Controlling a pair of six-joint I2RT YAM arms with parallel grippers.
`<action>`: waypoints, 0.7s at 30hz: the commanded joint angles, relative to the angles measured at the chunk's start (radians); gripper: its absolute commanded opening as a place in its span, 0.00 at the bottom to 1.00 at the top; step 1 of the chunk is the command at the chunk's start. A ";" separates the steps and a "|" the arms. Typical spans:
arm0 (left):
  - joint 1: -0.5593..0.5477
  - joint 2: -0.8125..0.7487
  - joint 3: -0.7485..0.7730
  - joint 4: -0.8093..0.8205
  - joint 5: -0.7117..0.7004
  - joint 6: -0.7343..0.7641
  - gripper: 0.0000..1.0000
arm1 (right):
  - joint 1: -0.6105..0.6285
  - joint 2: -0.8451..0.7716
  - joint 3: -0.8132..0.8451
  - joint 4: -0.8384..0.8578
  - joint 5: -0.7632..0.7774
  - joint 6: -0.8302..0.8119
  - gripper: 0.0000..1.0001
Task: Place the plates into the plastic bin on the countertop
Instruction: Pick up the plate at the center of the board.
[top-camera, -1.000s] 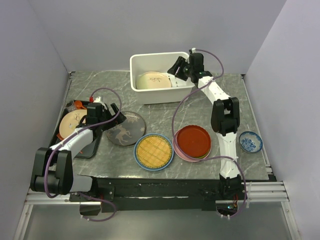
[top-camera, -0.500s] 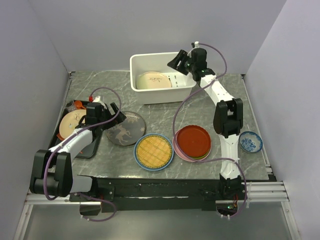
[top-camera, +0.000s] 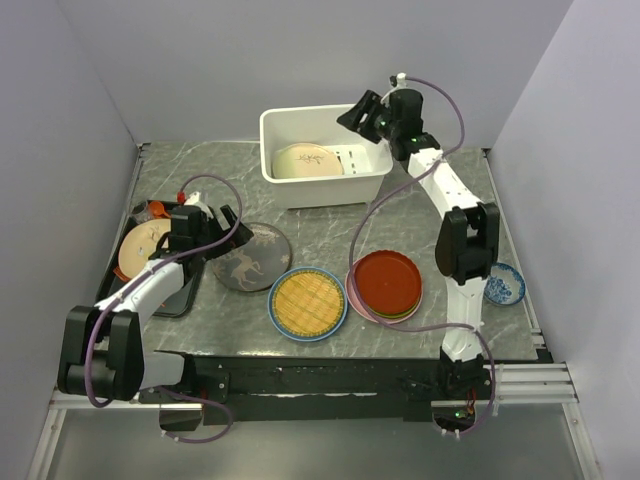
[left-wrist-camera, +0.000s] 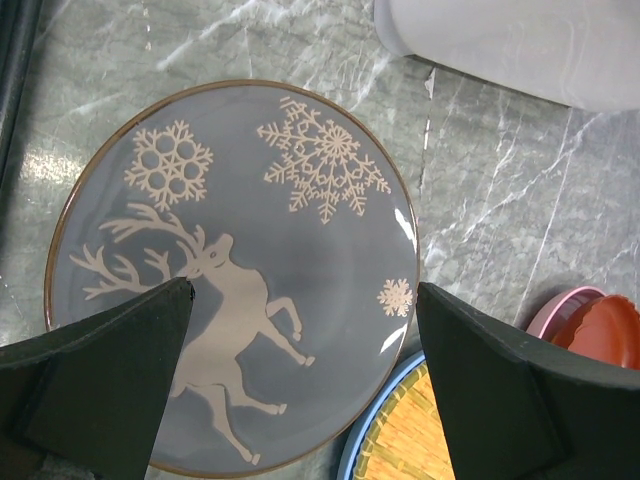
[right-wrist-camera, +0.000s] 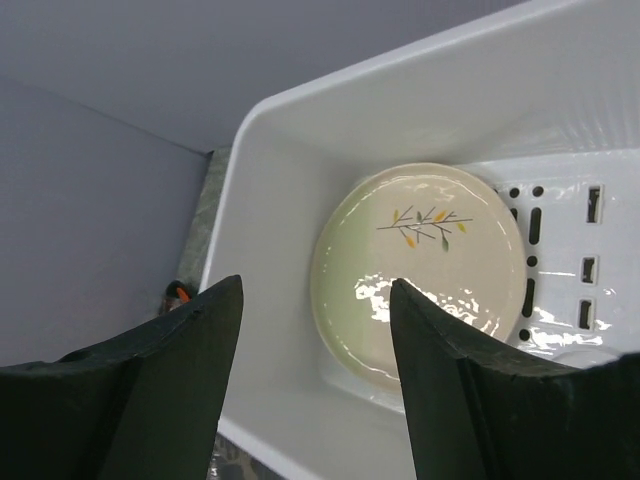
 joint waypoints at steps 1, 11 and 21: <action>-0.005 -0.042 -0.012 0.028 0.019 0.000 0.99 | 0.025 -0.134 -0.041 0.054 -0.014 -0.018 0.68; -0.005 -0.101 -0.018 -0.018 -0.024 -0.007 0.99 | 0.071 -0.274 -0.158 0.007 -0.001 -0.046 0.68; -0.007 -0.126 -0.022 -0.079 -0.074 -0.038 0.99 | 0.140 -0.427 -0.368 0.013 0.013 -0.078 0.68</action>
